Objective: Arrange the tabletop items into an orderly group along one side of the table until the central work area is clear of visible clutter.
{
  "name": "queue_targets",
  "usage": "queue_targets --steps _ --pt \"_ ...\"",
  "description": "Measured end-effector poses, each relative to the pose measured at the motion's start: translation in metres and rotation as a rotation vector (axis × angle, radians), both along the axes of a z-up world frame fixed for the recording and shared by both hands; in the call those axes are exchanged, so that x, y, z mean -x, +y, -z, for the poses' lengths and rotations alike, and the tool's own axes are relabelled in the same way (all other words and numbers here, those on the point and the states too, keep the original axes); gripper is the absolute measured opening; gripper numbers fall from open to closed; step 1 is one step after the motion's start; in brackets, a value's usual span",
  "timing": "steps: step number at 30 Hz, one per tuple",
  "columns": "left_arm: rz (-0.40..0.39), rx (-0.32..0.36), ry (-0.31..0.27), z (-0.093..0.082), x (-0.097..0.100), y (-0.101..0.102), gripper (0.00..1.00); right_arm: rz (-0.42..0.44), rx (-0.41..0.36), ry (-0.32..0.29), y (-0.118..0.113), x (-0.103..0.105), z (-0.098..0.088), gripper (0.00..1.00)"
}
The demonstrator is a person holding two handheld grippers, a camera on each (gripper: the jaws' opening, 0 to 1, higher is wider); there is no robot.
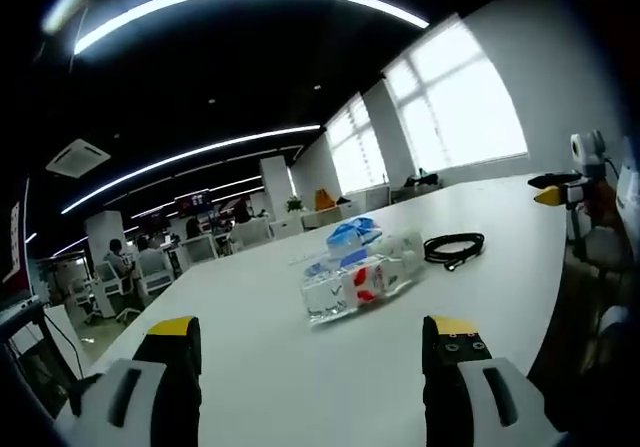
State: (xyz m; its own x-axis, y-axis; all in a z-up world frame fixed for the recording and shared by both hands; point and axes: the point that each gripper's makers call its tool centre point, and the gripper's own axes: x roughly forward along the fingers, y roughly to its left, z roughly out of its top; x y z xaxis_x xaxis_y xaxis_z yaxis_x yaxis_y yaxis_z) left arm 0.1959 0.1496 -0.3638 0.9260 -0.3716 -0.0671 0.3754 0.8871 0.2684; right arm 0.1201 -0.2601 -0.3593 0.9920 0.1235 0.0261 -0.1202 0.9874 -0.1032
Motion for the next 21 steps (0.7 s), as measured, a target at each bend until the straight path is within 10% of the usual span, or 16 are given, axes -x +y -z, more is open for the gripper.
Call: queue_targets --steps 21 --pt "0.062 -0.278 -0.119 -0.021 -0.016 -0.055 0.91 -0.021 -0.014 0.01 -0.001 0.005 0.006 0.76"
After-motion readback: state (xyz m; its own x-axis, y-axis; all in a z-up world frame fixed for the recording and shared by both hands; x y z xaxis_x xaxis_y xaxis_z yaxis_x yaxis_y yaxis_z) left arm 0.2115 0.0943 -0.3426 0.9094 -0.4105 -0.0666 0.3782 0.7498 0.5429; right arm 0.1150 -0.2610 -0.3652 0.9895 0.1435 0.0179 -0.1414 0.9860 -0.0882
